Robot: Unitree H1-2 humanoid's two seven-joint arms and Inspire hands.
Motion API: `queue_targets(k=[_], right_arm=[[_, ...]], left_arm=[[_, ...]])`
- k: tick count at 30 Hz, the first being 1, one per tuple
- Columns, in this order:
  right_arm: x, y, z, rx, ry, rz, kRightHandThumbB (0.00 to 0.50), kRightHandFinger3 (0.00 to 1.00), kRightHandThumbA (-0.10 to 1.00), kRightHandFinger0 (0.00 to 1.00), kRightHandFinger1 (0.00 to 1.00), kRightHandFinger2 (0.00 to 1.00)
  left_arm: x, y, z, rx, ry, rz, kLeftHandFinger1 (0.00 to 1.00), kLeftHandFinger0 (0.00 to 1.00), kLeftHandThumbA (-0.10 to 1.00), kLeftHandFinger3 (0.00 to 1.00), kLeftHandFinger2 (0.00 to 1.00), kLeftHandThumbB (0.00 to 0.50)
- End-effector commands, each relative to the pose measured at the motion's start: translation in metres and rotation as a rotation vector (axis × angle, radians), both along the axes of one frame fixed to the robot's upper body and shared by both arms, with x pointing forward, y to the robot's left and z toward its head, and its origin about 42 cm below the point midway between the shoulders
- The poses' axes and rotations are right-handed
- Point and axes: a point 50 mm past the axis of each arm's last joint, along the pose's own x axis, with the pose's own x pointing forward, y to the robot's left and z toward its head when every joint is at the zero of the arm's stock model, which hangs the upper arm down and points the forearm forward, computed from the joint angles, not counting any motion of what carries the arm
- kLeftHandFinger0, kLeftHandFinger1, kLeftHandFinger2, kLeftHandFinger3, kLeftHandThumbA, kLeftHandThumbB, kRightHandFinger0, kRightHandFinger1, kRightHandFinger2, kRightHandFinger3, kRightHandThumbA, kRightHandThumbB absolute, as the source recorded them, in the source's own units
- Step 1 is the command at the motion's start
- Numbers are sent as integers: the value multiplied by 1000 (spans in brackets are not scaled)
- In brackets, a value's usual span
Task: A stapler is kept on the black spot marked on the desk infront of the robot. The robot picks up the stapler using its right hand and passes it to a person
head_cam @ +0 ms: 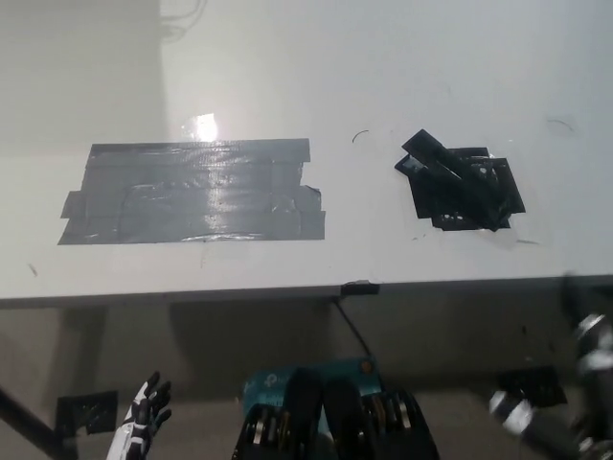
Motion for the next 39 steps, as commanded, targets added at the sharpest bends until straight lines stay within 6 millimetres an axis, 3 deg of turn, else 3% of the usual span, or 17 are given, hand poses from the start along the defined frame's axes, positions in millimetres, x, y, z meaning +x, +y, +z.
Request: queue_targets(k=[1,6,8,11,14,16,21,25,28,32,39], right_arm=[[22,-15,43,-73,-97,-27,252,1000,917,1000,1000,1000],[73,-23,78,-134,-46,-22,274,1000,803,1000,1000,1000],[95,-26,90,-137,-25,-33,255,1000,744,1000,1000,1000],[135,-30,105,-203,56,-32,228,1000,802,1000,1000,1000],[174,-30,115,-257,122,-22,258,1000,823,1000,1000,1000],[199,-27,121,-306,184,-21,248,1000,838,1000,1000,1000],[243,-13,125,-394,328,-12,242,1000,851,1000,1000,1000],[270,0,123,-413,443,47,319,1000,835,1000,1000,1000],[278,7,122,-443,474,72,326,1000,863,1000,1000,1000],[291,17,119,-498,534,98,379,1000,918,1000,1000,1000],[308,27,114,-559,607,97,379,1000,974,1000,1000,1000]], left_arm=[[2,3,8,30,-84,-44,1000,1000,1000,1000,1000,500],[-1,3,4,7,-80,-38,1000,1000,1000,1000,1000,500],[-2,2,4,-4,-79,-39,1000,1000,1000,1000,1000,500],[-1,2,4,-4,-74,-41,1000,1000,1000,1000,1000,500],[2,3,6,1,-79,-48,1000,1000,1000,1000,1000,500],[3,1,6,-4,-81,-52,1000,1000,1000,1000,1000,500],[3,1,6,-15,-92,-51,1000,1000,1000,1000,1000,500],[2,1,7,-15,-93,-48,1000,1000,1000,1000,1000,500],[4,1,8,-10,-96,-48,1000,1000,1000,1000,1000,500],[4,1,8,-13,-94,-45,1000,1000,1000,1000,1000,488],[5,1,7,-9,-92,-45,1000,1000,1000,1000,1000,496]])
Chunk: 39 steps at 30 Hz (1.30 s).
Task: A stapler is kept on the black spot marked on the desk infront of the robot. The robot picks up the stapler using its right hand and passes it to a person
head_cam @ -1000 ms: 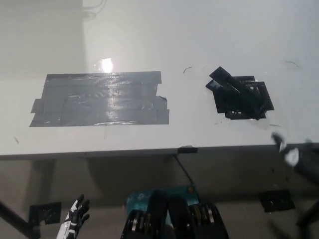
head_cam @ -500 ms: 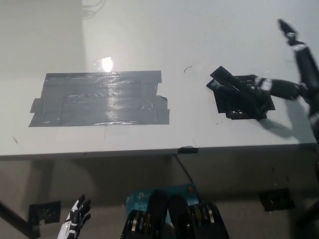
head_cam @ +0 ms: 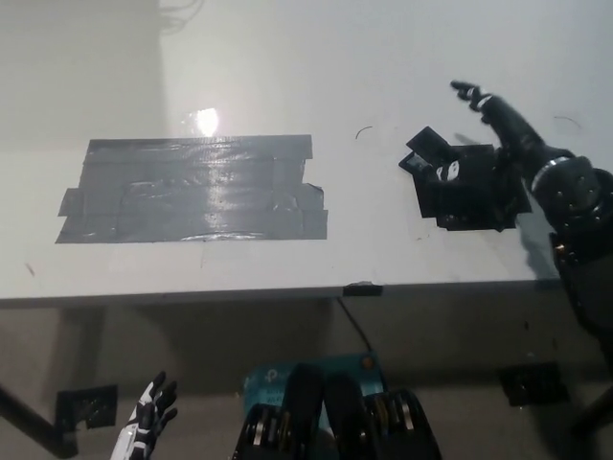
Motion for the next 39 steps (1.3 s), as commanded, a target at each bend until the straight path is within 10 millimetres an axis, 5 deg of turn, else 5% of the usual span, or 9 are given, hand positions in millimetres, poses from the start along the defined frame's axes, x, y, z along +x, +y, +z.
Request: queue_targets(k=[1,15,26,39], right_arm=[[18,13,32,-70,-9,24,383,1000,971,1000,1000,1000],[39,2,33,-223,28,-42,366,1000,1000,1000,1000,1000],[37,20,38,-219,15,-3,366,1000,1000,1000,1000,1000],[43,21,20,-212,87,-19,353,1000,1000,1000,1000,1000]], left_arm=[[4,3,9,1,-60,-10,1000,1000,1000,1000,1000,493],[6,4,11,13,-72,-9,1000,1000,1000,1000,1000,496],[7,2,12,13,-77,-14,1000,1000,1000,1000,1000,494],[9,3,12,18,-83,-12,1000,1000,1000,1000,1000,497]])
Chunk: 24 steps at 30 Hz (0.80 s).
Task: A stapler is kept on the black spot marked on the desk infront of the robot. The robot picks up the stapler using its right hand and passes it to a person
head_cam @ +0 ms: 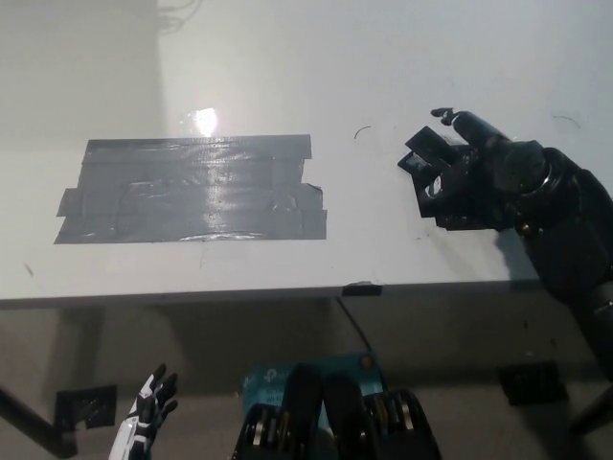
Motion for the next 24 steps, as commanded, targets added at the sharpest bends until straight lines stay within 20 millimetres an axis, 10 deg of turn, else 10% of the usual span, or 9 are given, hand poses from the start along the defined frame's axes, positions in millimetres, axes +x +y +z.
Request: queue_targets(k=[1,17,18,19,20,21,24], right_arm=[[13,-1,32,-27,-48,-8,352,1000,1000,1000,1000,1000],[22,-15,26,-89,-34,-42,271,1000,836,1000,1000,1000],[22,-15,26,-80,-37,-50,256,1000,728,915,975,1000],[21,-15,25,-75,-44,-53,236,1000,462,577,689,817],[20,-15,24,-80,-69,-48,232,667,33,294,492,589],[20,-14,22,-89,-95,-43,227,408,-73,59,263,346],[17,-12,18,-95,-141,-34,219,579,-100,0,317,619]], left_arm=[[3,4,8,18,-60,-7,1000,1000,1000,1000,1000,497],[7,5,9,22,-71,-6,1000,1000,1000,1000,1000,500],[7,4,9,23,-72,-7,1000,1000,1000,1000,1000,500],[8,4,9,23,-75,-7,1000,1000,1000,1000,1000,497],[8,4,9,23,-76,-8,1000,1000,1000,1000,1000,496],[8,4,9,21,-76,-9,1000,1000,1000,1000,1000,496],[10,4,10,21,-79,-11,1000,1000,1000,1000,1000,500]])
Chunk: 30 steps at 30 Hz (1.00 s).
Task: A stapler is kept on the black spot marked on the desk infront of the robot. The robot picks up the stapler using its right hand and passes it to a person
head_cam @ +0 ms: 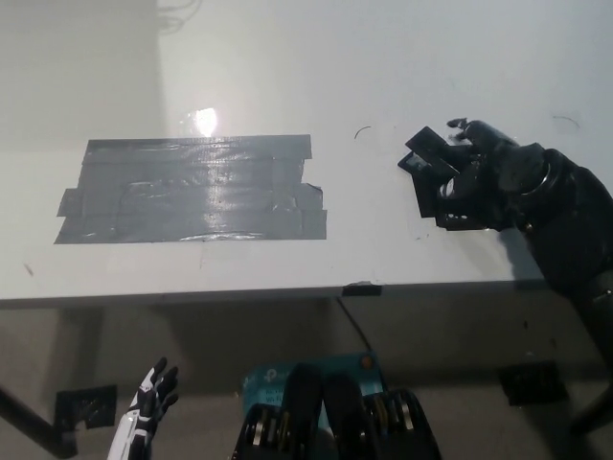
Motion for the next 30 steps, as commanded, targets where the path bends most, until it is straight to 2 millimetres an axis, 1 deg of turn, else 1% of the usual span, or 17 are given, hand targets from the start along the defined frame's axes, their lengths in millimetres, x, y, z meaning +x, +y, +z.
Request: queue_targets(k=[1,2,3,6,8,9,11,18,19,20,22,24,25,26,28,29,30], right_arm=[[6,3,26,-28,-168,24,196,767,-100,21,415,776],[5,4,22,-16,-181,21,184,1000,-100,72,564,928],[5,4,21,-11,-182,16,183,1000,-100,111,619,962],[4,3,20,-5,-188,8,167,1000,-100,222,686,992],[3,0,21,5,-204,4,173,941,-100,210,658,922],[2,-1,21,11,-214,3,181,906,-100,176,613,887],[2,-3,22,12,-222,1,174,880,-100,155,583,862],[0,-15,19,5,-227,-13,145,846,-100,146,580,857],[-1,-21,19,49,-213,-38,152,933,-100,362,753,963],[-1,-24,19,81,-205,-53,153,933,-100,400,753,924],[-2,-30,21,146,-204,-59,161,923,-100,339,685,875],[-2,-38,24,241,-186,-101,166,976,-100,236,633,899],[-1,-42,25,294,-173,-121,154,1000,-100,240,668,952],[-1,-43,26,317,-167,-133,152,995,-100,210,650,932],[1,-50,28,405,-155,-164,143,983,-100,134,557,857],[1,-54,30,526,-139,-191,132,985,-100,57,475,794],[1,-56,32,626,-127,-220,156,1000,-100,46,472,807]], left_arm=[[3,4,7,20,-66,-7,1000,1000,1000,1000,1000,482],[3,5,7,21,-70,-8,1000,1000,1000,1000,1000,482],[3,5,7,21,-69,-9,1000,1000,1000,1000,1000,484],[5,6,7,18,-70,-10,1000,1000,1000,1000,1000,485],[6,5,7,16,-74,-10,1000,1000,1000,1000,1000,478],[7,5,7,18,-76,-11,1000,1000,1000,1000,1000,473],[8,6,8,19,-79,-12,1000,1000,1000,1000,1000,460],[9,5,8,16,-75,-22,1000,1000,1000,1000,1000,466],[8,5,8,12,-76,-22,1000,1000,1000,1000,1000,458],[8,5,9,11,-77,-22,1000,1000,1000,1000,1000,458],[9,5,9,9,-76,-22,1000,1000,1000,1000,1000,465],[10,5,10,10,-75,-20,1000,1000,1000,1000,1000,467],[11,5,9,10,-76,-19,1000,1000,1000,1000,1000,467],[11,5,9,9,-75,-18,1000,1000,1000,1000,1000,469],[12,5,9,7,-72,-19,1000,1000,1000,1000,1000,467],[12,5,9,7,-73,-23,1000,1000,1000,1000,1000,465],[12,4,9,6,-73,-24,1000,1000,1000,1000,1000,471]])
